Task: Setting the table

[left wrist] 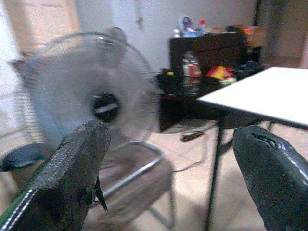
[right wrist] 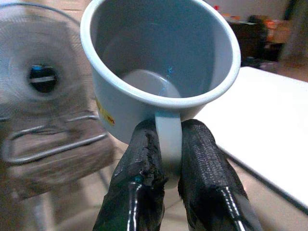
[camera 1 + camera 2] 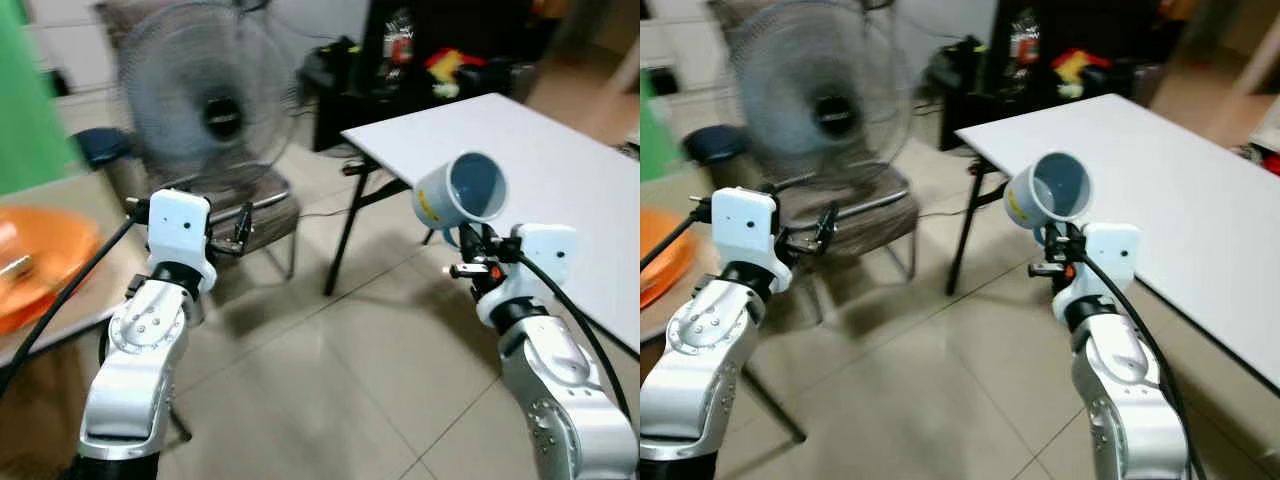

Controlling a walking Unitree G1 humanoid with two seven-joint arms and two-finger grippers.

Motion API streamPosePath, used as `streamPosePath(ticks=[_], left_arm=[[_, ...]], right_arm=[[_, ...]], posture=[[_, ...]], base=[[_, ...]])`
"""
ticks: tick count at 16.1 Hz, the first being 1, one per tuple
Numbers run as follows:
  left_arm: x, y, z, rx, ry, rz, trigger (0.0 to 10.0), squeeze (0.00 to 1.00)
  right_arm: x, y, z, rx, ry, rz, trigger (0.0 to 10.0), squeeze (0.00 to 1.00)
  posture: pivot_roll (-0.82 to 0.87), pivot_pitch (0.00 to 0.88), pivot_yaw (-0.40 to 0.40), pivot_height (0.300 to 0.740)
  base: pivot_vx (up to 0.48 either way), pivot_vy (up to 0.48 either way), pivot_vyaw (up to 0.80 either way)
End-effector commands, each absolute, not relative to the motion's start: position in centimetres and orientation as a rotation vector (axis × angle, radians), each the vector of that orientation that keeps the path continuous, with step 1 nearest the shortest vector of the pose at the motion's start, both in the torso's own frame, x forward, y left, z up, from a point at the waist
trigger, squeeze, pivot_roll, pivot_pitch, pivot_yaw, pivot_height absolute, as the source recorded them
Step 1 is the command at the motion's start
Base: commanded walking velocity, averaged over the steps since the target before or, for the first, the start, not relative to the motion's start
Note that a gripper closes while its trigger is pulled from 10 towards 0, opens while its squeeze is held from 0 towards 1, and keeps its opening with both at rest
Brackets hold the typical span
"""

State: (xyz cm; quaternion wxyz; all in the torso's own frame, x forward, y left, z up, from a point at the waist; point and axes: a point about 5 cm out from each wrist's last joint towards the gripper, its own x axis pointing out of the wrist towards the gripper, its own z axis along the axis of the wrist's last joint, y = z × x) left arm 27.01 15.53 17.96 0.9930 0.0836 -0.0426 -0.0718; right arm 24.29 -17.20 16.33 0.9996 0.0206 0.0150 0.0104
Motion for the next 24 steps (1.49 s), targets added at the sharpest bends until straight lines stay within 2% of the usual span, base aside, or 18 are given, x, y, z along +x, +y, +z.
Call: streamPosePath(ticks=[1, 4, 24], left_arm=[[26.98, 15.24, 18.25, 0.173, -0.097, -0.162, 10.0, 0.0], [27.02, 15.18, 18.25, 0.174, -0.097, -0.173, 10.0, 0.0], [27.06, 14.36, 17.94, 0.177, -0.091, -0.252, 10.0, 0.0]], right_arm=[[24.37, -17.33, 16.96, 0.039, -0.001, 0.012, 10.0, 0.0], [24.3, -17.38, 16.95, 0.035, 0.0, 0.008, 10.0, 0.0], [23.73, -17.65, 17.2, 0.075, 0.006, -0.021, 10.0, 0.0]], posture=[[0.02, 0.0, -0.072, 0.74], [0.02, 0.0, -0.069, 0.74], [0.01, 0.0, -0.059, 0.74]], base=[[0.48, 0.0, 0.0], [0.48, 0.0, 0.0], [0.48, 0.0, -0.8]])
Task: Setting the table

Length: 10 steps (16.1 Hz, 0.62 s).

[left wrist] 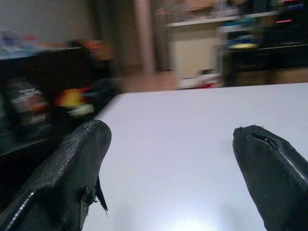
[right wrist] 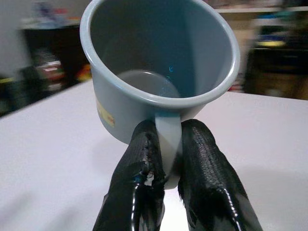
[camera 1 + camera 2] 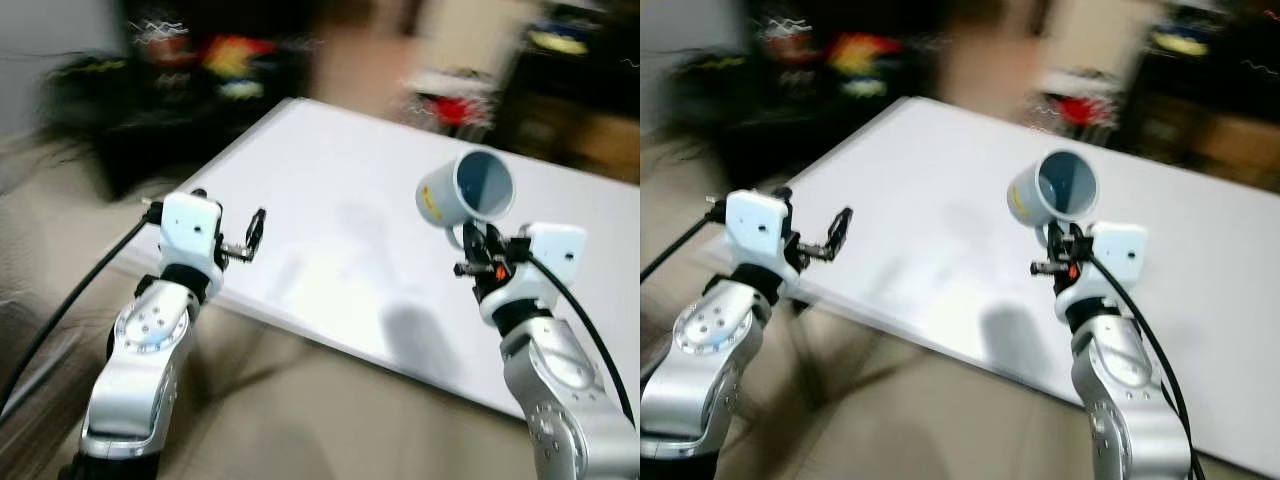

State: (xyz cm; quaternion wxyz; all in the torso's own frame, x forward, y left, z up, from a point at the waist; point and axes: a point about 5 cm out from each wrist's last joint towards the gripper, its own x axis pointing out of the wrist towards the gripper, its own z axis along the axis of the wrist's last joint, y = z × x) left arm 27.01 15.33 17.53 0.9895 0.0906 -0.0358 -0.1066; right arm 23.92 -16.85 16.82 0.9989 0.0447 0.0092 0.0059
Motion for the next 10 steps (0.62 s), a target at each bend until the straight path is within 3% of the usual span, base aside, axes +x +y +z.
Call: streamPosePath(ticks=[1, 3, 10], left_arm=[[27.03, 14.38, 17.93, 0.18, -0.091, -0.255, 10.0, 0.0], [26.98, 14.48, 17.9, 0.193, -0.091, -0.262, 10.0, 0.0], [26.68, 14.54, 17.95, 0.223, -0.092, -0.308, 10.0, 0.0]], right_arm=[[23.73, -17.56, 17.18, 0.078, 0.007, -0.013, 10.0, 0.0], [23.69, -17.29, 17.1, 0.078, 0.013, 0.006, 10.0, 0.0], [23.79, -16.74, 16.65, 0.077, 0.051, 0.042, 10.0, 0.0]], posture=[[0.01, 0.0, -0.06, 0.74], [0.01, 0.0, -0.06, 0.74], [0.02, 0.0, -0.059, 0.74]], base=[[0.461, 0.0, 0.0], [0.429, 0.0, 0.0], [0.0, 0.0, 0.0]])
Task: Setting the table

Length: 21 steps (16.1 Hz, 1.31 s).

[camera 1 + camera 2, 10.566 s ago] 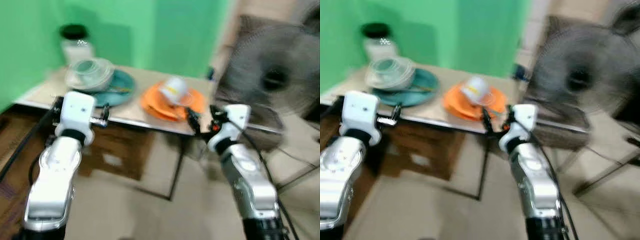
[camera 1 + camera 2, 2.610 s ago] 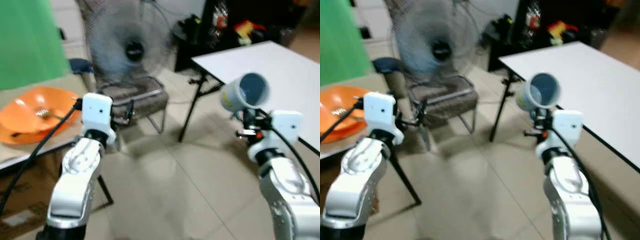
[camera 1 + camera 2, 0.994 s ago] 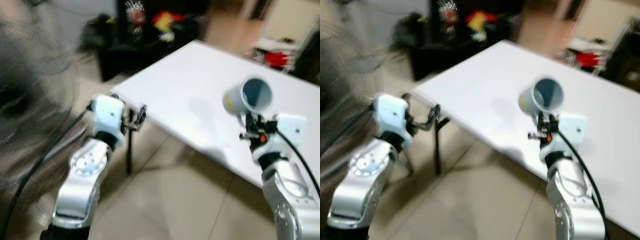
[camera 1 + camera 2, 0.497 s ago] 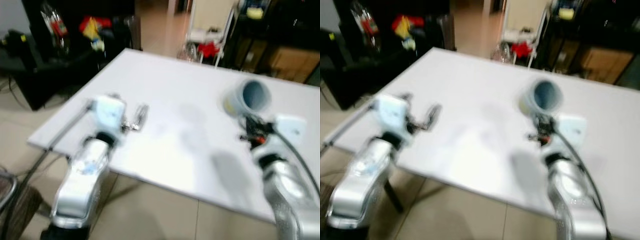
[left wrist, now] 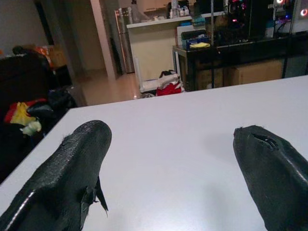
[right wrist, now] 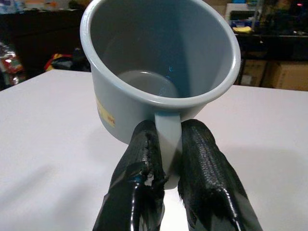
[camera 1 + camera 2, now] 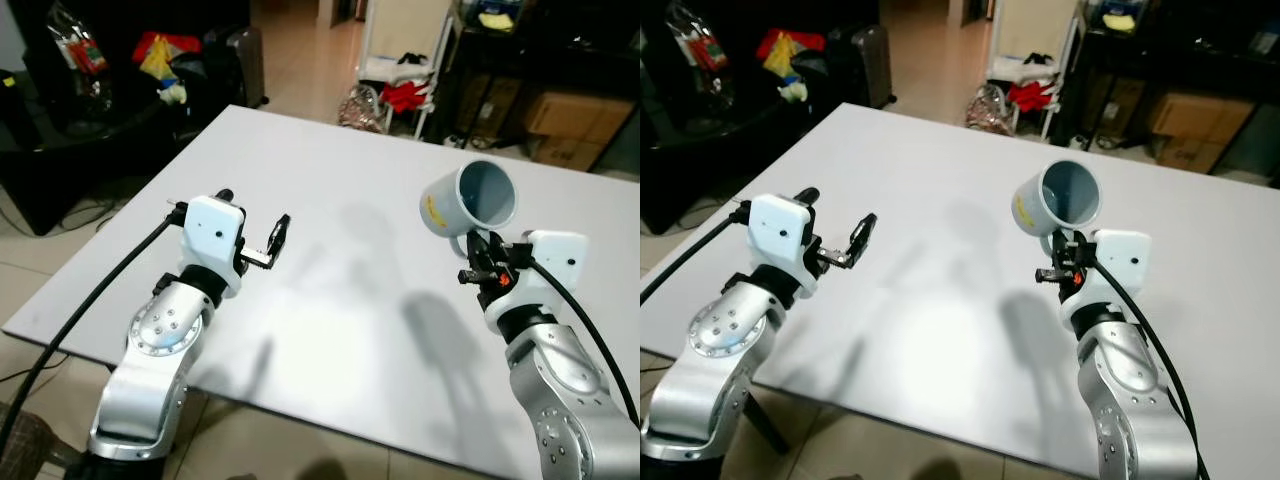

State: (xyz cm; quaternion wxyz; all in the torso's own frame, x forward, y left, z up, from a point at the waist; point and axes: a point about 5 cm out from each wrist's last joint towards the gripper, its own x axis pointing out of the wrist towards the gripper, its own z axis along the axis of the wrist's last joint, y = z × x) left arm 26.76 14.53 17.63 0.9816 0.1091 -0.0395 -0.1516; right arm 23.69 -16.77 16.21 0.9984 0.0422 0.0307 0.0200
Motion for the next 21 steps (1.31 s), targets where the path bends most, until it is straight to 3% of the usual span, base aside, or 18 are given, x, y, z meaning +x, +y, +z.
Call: streamPosePath(ticks=[1, 10, 15, 21], left_arm=[[26.7, 14.6, 17.9, 0.227, -0.091, -0.313, 10.0, 0.0], [27.2, 15.0, 18.0, 0.271, -0.049, -0.378, 10.0, 0.0], [27.1, 15.3, 17.8, 0.251, -0.02, -0.312, 10.0, 0.0], [27.5, 15.3, 18.2, 0.256, -0.019, -0.344, 10.0, 0.0]], right_arm=[[23.9, -16.7, 16.6, 0.067, 0.056, 0.048, 10.0, 0.0], [29.7, -16.8, 16.9, -0.062, 0.149, 0.259, 10.0, 0.0], [29.8, -16.2, 16.9, -0.034, 0.138, 0.273, 10.0, 0.0], [32.2, -15.6, 16.3, -0.082, 0.193, 0.319, 10.0, 0.0]], posture=[[0.02, 0.0, -0.058, 0.74], [0.03, 0.0, -0.056, 0.74], [0.04, 0.0, -0.068, 0.74], [0.04, 0.0, -0.058, 0.74]], base=[[0.0, 0.0, 0.0], [0.0, 0.0, 0.0], [0.0, 0.0, 0.0], [0.0, 0.0, 0.0]])
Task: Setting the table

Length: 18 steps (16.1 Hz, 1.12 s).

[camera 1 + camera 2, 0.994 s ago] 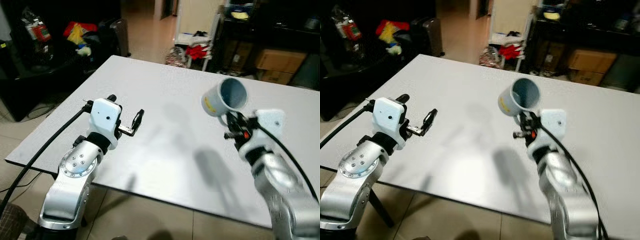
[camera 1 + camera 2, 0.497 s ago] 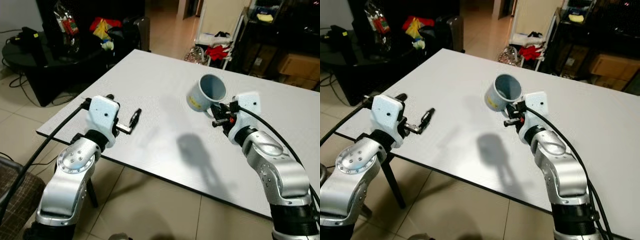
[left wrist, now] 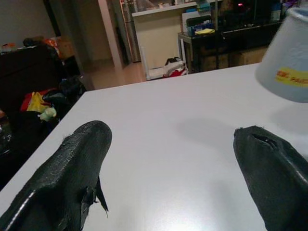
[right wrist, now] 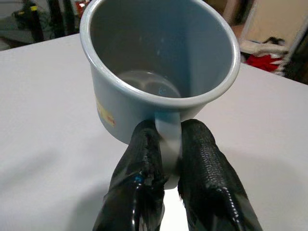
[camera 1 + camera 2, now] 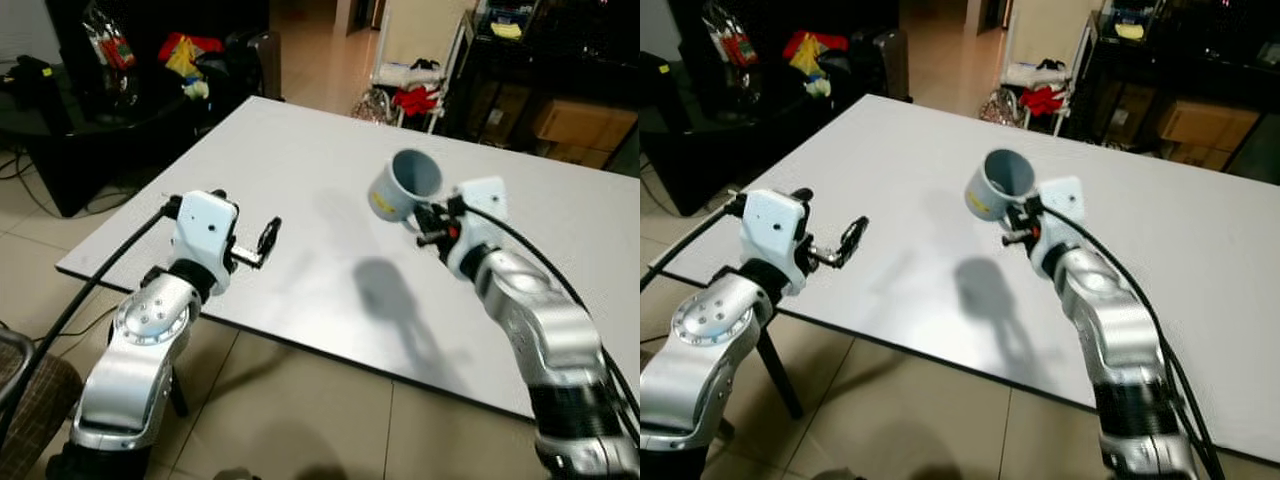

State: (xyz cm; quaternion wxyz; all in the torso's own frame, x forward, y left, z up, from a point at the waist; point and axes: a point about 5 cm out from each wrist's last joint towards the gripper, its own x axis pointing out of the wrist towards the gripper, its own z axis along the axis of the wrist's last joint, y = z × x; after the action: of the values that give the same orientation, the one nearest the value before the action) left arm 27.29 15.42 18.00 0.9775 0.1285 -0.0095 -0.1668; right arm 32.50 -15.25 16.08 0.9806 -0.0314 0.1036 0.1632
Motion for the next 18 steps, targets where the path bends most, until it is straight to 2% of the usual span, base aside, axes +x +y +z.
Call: streamPosePath(ticks=[1, 4, 6, 8, 12, 18], left_arm=[[27.6, 15.1, 18.3, 0.268, -0.022, -0.37, 10.0, 0.0], [27.5, 15.2, 18.8, 0.293, -0.009, -0.44, 10.0, 0.0], [27.2, 15.3, 19.0, 0.308, 0.014, -0.495, 10.0, 0.0], [26.6, 15.7, 19.2, 0.337, 0.051, -0.57, 10.0, 0.0], [25.7, 16.7, 19.6, 0.299, 0.08, -0.542, 10.0, 0.0], [24.1, 16.9, 19.8, 0.288, 0.115, -0.541, 10.0, 0.0]], right_arm=[[33.6, -15.5, 16.1, -0.091, 0.21, 0.337, 10.0, 0.0], [37.4, -14.6, 16.3, -0.132, 0.236, 0.384, 10.0, 0.0], [38.6, -14.0, 16.2, -0.171, 0.272, 0.432, 10.0, 0.0], [39.6, -13.3, 16.5, -0.232, 0.299, 0.488, 10.0, 0.0], [40.4, -12.9, 17.1, -0.299, 0.297, 0.494, 10.0, 0.0], [40.7, -11.4, 17.7, -0.304, 0.278, 0.548, 10.0, 0.0]], posture=[[0.05, 0.0, -0.058, 0.74], [0.07, 0.0, -0.057, 0.74], [0.08, 0.006, -0.059, 0.74], [0.1, 0.079, -0.075, 0.74], [0.12, 0.144, -0.119, 0.74], [0.13, 0.169, -0.143, 0.74]], base=[[0.0, 0.0, 0.0], [0.0, 0.0, 0.0], [0.0, 0.0, 0.0], [0.0, 0.0, 0.0], [0.0, 0.0, 0.0], [0.0, 0.0, 0.0]])
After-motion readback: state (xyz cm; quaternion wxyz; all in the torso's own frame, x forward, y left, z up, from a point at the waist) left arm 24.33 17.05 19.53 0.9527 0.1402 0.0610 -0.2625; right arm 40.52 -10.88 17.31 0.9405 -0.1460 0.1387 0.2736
